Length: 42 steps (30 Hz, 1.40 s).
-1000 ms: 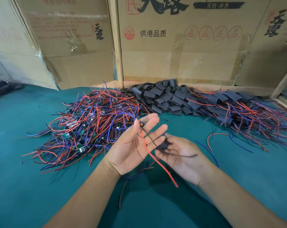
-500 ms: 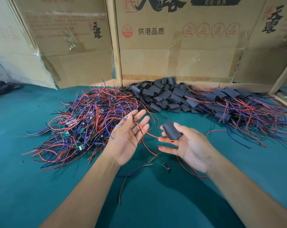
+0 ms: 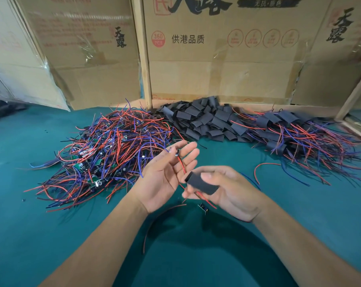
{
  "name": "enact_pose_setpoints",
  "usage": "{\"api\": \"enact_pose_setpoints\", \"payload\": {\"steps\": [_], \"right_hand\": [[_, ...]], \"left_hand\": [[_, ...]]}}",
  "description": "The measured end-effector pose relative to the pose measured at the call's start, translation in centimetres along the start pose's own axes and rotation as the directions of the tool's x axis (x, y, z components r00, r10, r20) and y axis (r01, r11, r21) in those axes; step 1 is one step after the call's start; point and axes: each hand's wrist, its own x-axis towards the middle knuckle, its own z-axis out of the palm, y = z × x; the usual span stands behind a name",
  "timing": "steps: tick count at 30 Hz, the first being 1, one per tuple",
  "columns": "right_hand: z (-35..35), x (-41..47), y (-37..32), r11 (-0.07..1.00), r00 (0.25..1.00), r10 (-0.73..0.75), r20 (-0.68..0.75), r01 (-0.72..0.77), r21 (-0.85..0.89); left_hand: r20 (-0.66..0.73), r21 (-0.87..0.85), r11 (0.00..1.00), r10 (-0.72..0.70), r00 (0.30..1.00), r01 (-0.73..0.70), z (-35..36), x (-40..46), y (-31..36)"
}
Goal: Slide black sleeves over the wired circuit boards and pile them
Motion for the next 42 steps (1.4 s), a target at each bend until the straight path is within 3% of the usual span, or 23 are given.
{"api": "enact_pose_setpoints", "payload": {"steps": [4, 8, 14, 16, 17, 18, 20, 21, 23, 24, 26, 28, 29, 30, 34, 37, 42], "right_hand": [[0.0, 0.1, 0.3, 1.0, 1.0, -0.004, -0.006, 0.004, 0.024], [-1.4, -0.5, -0.2, 0.996, 0.996, 0.005, -0.09, -0.013, -0.089], [-3.1, -1.0, -0.7, 0.965, 0.988, 0.04, -0.146, -0.076, -0.252], [-3.5, -0.9, -0.6, 0.958, 0.987, 0.033, -0.157, -0.076, -0.276], [-3.5, -0.9, -0.6, 0.959, 0.987, 0.024, -0.16, -0.069, -0.276], [-3.6, -0.9, -0.6, 0.96, 0.987, 0.02, -0.161, -0.064, -0.274], [-3.5, -1.0, -0.7, 0.962, 0.989, 0.022, -0.146, -0.061, -0.267], [-3.5, -1.1, -0.7, 0.962, 0.991, 0.022, -0.134, -0.057, -0.267], [-3.2, -1.1, -0.5, 0.961, 0.993, 0.02, -0.119, -0.052, -0.271], [-3.2, -1.2, -0.4, 0.96, 0.994, 0.021, -0.112, -0.051, -0.275], [-3.2, -1.4, -0.3, 0.953, 0.997, 0.023, -0.078, -0.046, -0.298], [-3.4, -1.6, -0.6, 0.928, 0.999, 0.036, -0.021, -0.041, -0.37], [-3.4, -1.8, -0.8, 0.914, 0.999, 0.043, -0.008, -0.042, -0.404], [-3.5, -1.9, -0.9, 0.906, 0.999, 0.045, -0.007, -0.044, -0.421], [-3.8, -1.9, -0.9, 0.897, 0.998, 0.05, 0.046, -0.025, -0.442], [-4.0, -1.9, -1.2, 0.884, 0.996, 0.064, 0.068, -0.025, -0.467], [-4.3, -2.0, -1.7, 0.906, 0.997, 0.029, 0.072, 0.004, -0.423]], "left_hand": [[-0.016, 0.035, 0.999, -0.007, 1.0, 0.008, -0.5, 0.1, -0.4], [-0.154, 0.223, 0.975, 0.019, 0.988, 0.016, -1.2, 0.1, -0.2], [-0.376, 0.449, 0.893, 0.206, 0.903, -0.017, -1.3, 0.3, 0.9], [-0.448, 0.496, 0.866, 0.321, 0.834, -0.067, -1.6, 0.1, 2.3], [-0.478, 0.584, 0.808, 0.426, 0.768, -0.085, -1.9, -0.1, 3.2], [-0.472, 0.709, 0.699, 0.566, 0.676, -0.09, -2.1, -0.4, 3.9], [-0.302, 0.904, 0.415, 0.793, 0.528, -0.106, -1.9, -1.2, 4.5], [-0.168, 0.946, 0.29, 0.819, 0.549, -0.143, -1.1, -1.5, 4.2], [0.148, 0.962, 0.077, 0.656, 0.741, -0.26, 0.5, -1.7, 2.5], [0.27, 0.947, 0.023, 0.483, 0.833, -0.32, 1.2, -1.5, 1.3], [0.353, 0.933, 0.029, 0.133, 0.926, -0.36, 2.4, -0.8, -0.5], [0.34, 0.94, 0.035, -0.086, 0.936, -0.339, 3.1, 0.1, -0.8], [0.34, 0.94, 0.018, -0.128, 0.932, -0.34, 3.2, 0.5, -0.6], [0.339, 0.941, 0.028, -0.14, 0.93, -0.338, 3.2, 0.9, -0.4], [0.282, 0.936, 0.251, -0.108, 0.953, -0.248, 2.8, 1.1, -1.1], [0.252, 0.933, 0.297, -0.144, 0.957, -0.201, 2.7, 1.1, -2.3], [0.298, 0.951, 0.133, -0.142, 0.944, -0.28, 1.6, 1.5, -2.1]]}}
